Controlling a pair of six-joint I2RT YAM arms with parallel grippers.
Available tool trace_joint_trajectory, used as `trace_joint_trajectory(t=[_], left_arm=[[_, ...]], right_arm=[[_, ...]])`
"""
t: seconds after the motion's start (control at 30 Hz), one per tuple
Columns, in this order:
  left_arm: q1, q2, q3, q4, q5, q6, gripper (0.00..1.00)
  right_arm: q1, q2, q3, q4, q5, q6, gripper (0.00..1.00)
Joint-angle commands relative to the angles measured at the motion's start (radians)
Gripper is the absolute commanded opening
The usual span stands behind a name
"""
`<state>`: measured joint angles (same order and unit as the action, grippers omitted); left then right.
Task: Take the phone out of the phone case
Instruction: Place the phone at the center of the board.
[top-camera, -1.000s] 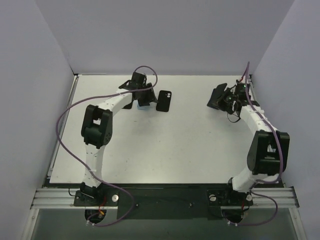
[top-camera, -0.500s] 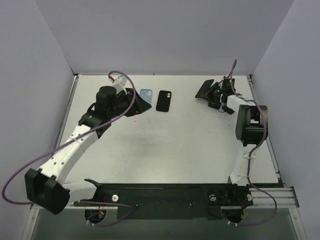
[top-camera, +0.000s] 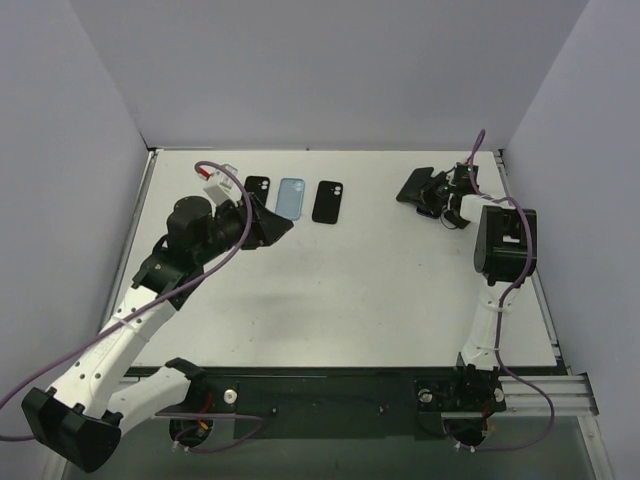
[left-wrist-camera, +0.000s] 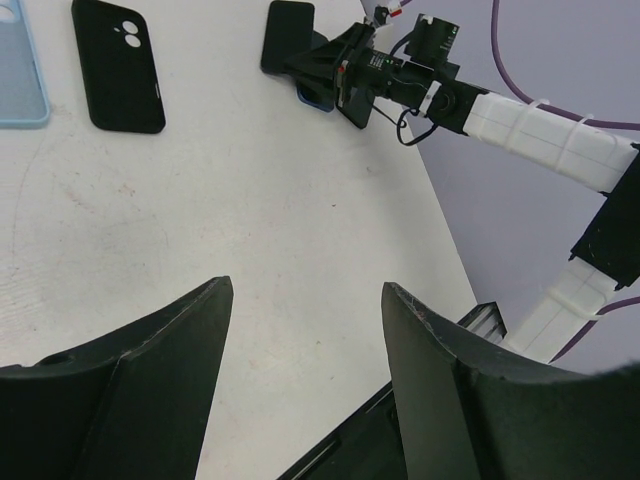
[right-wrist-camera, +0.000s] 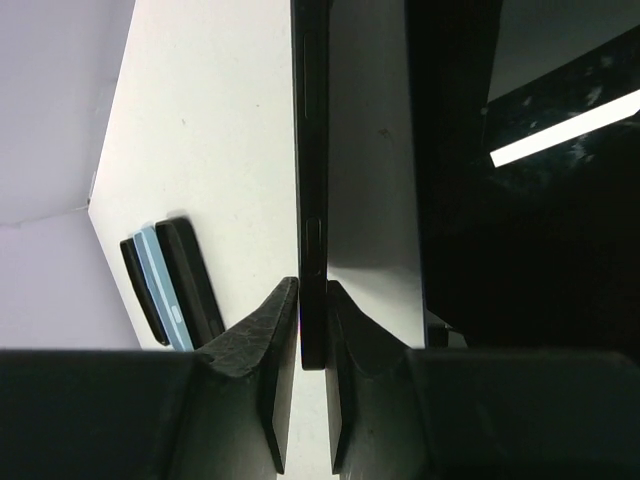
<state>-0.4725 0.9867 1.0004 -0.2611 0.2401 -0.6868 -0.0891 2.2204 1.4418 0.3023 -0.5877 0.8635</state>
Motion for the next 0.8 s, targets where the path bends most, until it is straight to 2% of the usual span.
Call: trace_joint_trajectory(t=[0.0,0.1,0.17,0.33,0.63,0.77], left_arm=[[-0.006,0.010,0.027,0.019,-0.001,0.009,0.71],[-0.012,0.012,0.020,0.031,0.002,0.000,0.72],[-0.020,0.012,0.020,0.034,0.001,-0.002,0.71],[-0.029,0.010,0.011,0.040,-0.012,0.000,0.71],[-0.041,0.023,0.012,0.052,0.001,-0.003,0.71],[-0.043,0.013,0.001,0.051,0.001,0.003,0.71]], right_arm=[[-0.017,-0.015,0.009,0.012,-0.027,-0.008,0.13],[-0.017,0.015,0.064,-0.055,-0.049,-0.021,0.11],[-0.015,0.038,0.101,-0.092,-0.066,-0.044,0.01],[-0.011,0.084,0.184,-0.176,-0.132,-0.093,0.00],[-0.015,0.094,0.177,-0.213,-0.236,-0.132,0.00],[-0.023,0.087,0.157,-0.244,-0.225,-0.155,0.00]])
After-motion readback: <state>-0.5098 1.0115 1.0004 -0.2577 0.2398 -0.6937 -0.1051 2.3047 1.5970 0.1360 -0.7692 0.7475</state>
